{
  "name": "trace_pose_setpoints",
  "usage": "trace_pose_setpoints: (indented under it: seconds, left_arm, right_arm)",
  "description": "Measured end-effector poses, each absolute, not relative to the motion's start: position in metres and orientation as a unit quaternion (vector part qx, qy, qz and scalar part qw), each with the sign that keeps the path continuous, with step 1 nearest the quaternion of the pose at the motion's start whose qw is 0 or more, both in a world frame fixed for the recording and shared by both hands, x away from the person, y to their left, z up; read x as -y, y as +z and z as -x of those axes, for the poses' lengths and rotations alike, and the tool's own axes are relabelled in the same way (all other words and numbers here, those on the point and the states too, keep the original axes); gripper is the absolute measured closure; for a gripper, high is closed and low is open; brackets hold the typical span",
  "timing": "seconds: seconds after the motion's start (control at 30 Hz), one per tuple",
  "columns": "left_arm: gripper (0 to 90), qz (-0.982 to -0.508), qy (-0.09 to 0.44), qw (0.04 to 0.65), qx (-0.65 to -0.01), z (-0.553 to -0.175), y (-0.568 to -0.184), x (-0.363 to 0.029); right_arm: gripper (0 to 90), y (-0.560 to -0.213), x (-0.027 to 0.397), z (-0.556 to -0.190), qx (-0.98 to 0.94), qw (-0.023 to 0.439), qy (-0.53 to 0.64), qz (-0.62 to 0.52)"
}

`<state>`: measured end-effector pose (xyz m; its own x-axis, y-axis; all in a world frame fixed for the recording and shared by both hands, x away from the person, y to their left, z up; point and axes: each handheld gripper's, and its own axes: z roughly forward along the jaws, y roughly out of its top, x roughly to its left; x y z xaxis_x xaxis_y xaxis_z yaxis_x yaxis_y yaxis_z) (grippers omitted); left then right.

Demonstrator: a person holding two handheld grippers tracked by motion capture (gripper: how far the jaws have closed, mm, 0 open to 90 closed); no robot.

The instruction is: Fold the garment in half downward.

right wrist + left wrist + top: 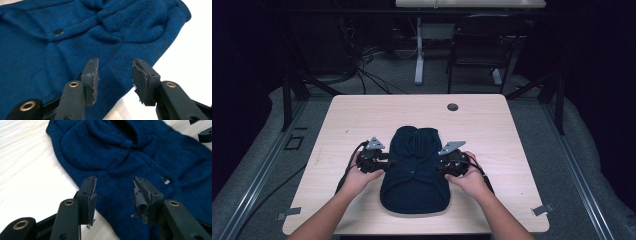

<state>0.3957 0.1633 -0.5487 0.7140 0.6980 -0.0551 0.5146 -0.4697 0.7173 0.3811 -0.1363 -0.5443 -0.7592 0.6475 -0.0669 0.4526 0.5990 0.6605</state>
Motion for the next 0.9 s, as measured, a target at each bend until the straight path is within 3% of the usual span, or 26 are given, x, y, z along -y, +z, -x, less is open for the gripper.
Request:
trace_pose_setpoints:
  seconds: [0.3,0.9]
  left_arm:
    - [59.3,-0.868,0.122,0.344,-0.337,-0.405,-0.566,-0.145]
    - [61.6,-0.878,0.106,0.341,-0.318,-0.384,-0.573,-0.152]
  right_arm:
    - [63.2,-0.558,0.129,-0.398,-0.886,0.131,0.312,-0.317]
    - [66.5,-0.566,0.126,-0.378,-0.905,0.109,0.298,-0.283]
